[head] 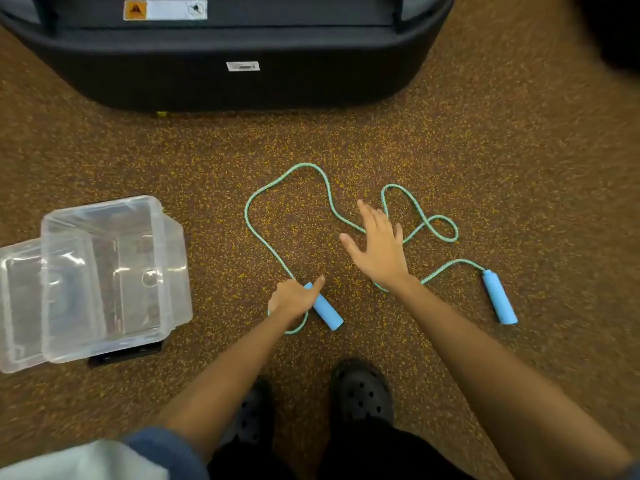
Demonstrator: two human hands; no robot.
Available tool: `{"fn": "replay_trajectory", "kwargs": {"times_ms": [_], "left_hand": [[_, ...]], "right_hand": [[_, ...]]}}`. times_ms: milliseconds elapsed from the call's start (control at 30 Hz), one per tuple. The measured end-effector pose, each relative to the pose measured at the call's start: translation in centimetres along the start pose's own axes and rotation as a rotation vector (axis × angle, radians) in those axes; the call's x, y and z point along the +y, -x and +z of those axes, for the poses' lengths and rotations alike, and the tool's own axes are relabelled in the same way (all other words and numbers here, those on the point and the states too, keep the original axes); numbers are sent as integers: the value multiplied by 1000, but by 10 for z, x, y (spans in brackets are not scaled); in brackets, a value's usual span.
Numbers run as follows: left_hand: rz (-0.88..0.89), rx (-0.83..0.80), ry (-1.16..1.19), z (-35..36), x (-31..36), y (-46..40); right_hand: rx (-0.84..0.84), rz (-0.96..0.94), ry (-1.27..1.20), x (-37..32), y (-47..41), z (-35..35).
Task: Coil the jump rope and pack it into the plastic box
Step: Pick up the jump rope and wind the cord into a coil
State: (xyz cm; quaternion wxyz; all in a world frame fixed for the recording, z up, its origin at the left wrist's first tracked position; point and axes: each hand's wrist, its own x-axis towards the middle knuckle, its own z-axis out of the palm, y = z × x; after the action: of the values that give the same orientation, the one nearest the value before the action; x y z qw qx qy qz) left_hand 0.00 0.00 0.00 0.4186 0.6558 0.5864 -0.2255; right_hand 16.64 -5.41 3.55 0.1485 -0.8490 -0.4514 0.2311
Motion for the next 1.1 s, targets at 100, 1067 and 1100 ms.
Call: {"fn": "replay_trajectory", "kwargs": {"times_ms": [100, 1067, 1100], "left_hand": [[-33, 6, -69, 8, 2, -1], [120, -45, 796, -125, 26, 48], [163, -18, 777, -137, 29, 54]], "right_hand": [[-28, 6, 25, 12, 2, 3], [27, -163, -84, -85, -14, -48], [29, -182, -88, -95, -14, -53]]}}
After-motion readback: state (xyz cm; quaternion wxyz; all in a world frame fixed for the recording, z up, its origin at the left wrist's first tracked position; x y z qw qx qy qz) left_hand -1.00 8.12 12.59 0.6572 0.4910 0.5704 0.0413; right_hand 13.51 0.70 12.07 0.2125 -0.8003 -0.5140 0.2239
